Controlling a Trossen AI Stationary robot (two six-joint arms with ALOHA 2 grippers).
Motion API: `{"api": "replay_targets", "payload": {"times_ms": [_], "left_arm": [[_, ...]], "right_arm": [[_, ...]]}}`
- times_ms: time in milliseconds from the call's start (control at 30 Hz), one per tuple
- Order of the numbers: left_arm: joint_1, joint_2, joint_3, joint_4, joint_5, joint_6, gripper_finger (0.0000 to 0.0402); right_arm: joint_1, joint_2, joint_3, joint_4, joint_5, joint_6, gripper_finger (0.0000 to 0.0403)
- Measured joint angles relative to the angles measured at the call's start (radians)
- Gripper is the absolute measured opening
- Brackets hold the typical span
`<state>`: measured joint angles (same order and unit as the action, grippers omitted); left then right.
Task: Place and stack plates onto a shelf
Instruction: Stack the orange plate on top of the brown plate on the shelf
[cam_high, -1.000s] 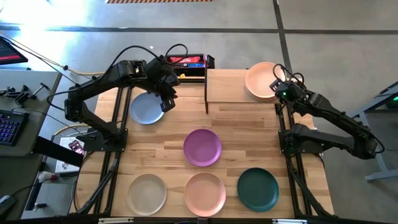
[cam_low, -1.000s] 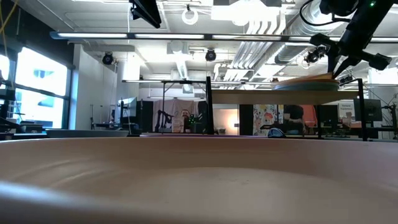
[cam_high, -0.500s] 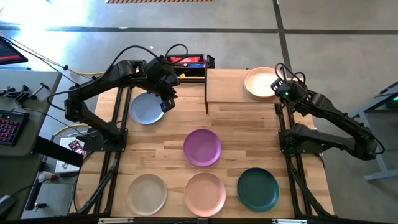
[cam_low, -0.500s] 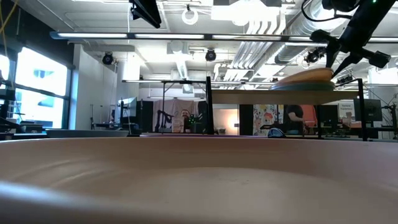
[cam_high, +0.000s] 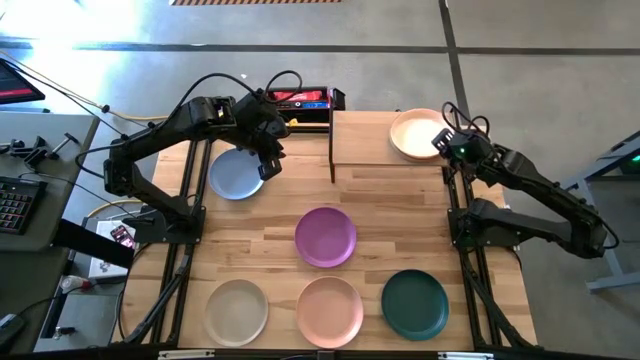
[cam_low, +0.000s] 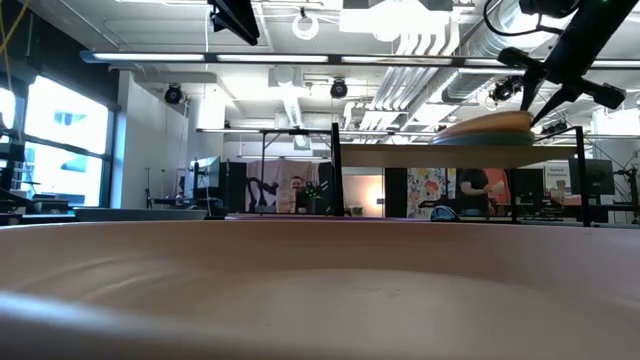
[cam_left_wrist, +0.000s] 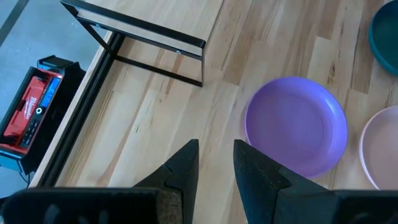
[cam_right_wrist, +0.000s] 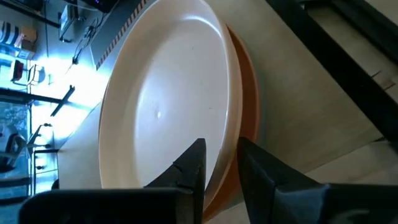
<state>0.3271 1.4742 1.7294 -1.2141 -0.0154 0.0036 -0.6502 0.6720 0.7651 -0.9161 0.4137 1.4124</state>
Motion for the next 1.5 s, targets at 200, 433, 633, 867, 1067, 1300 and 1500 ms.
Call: {"api": "replay_targets", "payload": {"times_ms": [200, 433, 633, 867, 1067, 1300, 1500], "left_arm": [[0.000, 0.000, 0.000, 0.000, 0.000, 0.000, 0.0088], [0.000, 0.000, 0.000, 0.000, 0.000, 0.000, 0.0088], [0.000, 0.000, 0.000, 0.000, 0.000, 0.000, 0.0088], [0.000, 0.000, 0.000, 0.001, 0.000, 0.000, 0.0088], [0.000, 0.000, 0.000, 0.001, 0.000, 0.000, 0.0088], [0.000, 0.000, 0.000, 0.002, 0.000, 0.000, 0.0088], [0.000, 0.000, 0.000, 0.010, 0.000, 0.000, 0.0088]], "right_arm": [[0.000, -0.008, 0.000, -0.011, -0.016, -0.007, 0.0067], [0.001, -0.032, 0.000, -0.049, -0.047, -0.007, 0.0067], [0.001, -0.023, 0.000, -0.044, -0.019, -0.007, 0.0067], [0.005, -0.005, 0.000, -0.038, -0.041, -0.008, 0.0067], [0.011, -0.005, 0.000, -0.040, -0.044, -0.017, 0.0067], [0.011, -0.005, 0.000, -0.019, -0.024, -0.076, 0.0067], [0.011, -0.005, 0.000, 0.011, -0.052, -0.087, 0.0067]]}}
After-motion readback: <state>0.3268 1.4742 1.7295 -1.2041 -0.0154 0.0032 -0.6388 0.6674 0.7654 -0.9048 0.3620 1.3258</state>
